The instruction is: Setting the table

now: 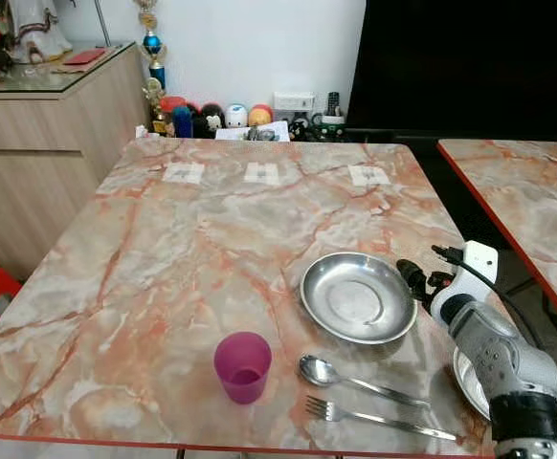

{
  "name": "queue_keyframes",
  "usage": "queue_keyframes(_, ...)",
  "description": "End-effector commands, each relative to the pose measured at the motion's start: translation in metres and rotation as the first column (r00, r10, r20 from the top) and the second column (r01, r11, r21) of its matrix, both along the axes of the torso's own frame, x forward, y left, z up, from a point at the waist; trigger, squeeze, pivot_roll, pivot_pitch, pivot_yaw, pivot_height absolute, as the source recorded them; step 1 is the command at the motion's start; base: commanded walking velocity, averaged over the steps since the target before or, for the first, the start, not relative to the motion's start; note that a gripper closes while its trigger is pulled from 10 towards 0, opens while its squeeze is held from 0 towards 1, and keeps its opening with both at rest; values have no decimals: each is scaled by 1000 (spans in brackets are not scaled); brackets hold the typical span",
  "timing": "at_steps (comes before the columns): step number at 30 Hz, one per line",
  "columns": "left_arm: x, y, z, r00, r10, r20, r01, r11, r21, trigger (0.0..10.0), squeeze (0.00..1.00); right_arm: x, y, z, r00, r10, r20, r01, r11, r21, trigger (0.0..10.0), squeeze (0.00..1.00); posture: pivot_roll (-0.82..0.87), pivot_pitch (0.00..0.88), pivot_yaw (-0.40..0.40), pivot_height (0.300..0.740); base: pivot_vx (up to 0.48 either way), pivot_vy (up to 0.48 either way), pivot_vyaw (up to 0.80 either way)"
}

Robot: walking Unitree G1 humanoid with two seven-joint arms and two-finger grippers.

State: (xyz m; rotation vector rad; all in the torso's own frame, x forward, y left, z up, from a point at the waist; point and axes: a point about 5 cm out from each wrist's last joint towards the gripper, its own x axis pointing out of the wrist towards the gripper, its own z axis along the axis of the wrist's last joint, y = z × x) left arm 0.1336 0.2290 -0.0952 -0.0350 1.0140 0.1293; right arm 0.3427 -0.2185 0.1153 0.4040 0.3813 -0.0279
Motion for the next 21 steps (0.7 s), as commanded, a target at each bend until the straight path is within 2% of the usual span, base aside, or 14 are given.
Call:
queue_keyframes(1,-5,7,0,1000,1,-20,-1,1000,11,10000,0,2,-5,3,1000,-13,-8,13,999,31,10000,0,-32,0,-25,740,0,0,0)
queue_keyframes(6,-6,13,1,1000,4,-20,-4,1000,17,10000,0,1,-7,0,999,-8,-33,10,999,53,10000,0,-34,0,-24,740,0,0,0)
queue_keyframes(8,-5,9,0,1000,1,-20,-1,1000,14,10000,0,1,-8,-3,999,-7,-45,9,998,58,10000,0,-33,0,-24,740,0,0,0)
queue_keyframes(12,-1,-8,-3,1000,-11,-19,11,1000,-1,10000,0,2,-10,-9,998,-17,-65,22,997,75,10000,0,-31,0,-24,740,0,0,0)
queue_keyframes(15,0,-10,-3,1000,-13,-18,13,1000,-3,10000,0,3,-9,-9,997,-20,-71,26,996,83,10000,0,-30,0,-24,740,0,0,0)
queue_keyframes(18,2,-7,-1,1000,-11,-14,11,1000,0,10000,0,4,-8,-10,997,-20,-74,26,996,85,10000,0,-30,0,-22,740,0,0,0)
queue_keyframes(21,2,6,2,1000,-5,-10,5,1000,10,10000,0,5,-8,-13,996,-24,-83,32,995,94,10000,0,-29,0,-20,740,0,0,0)
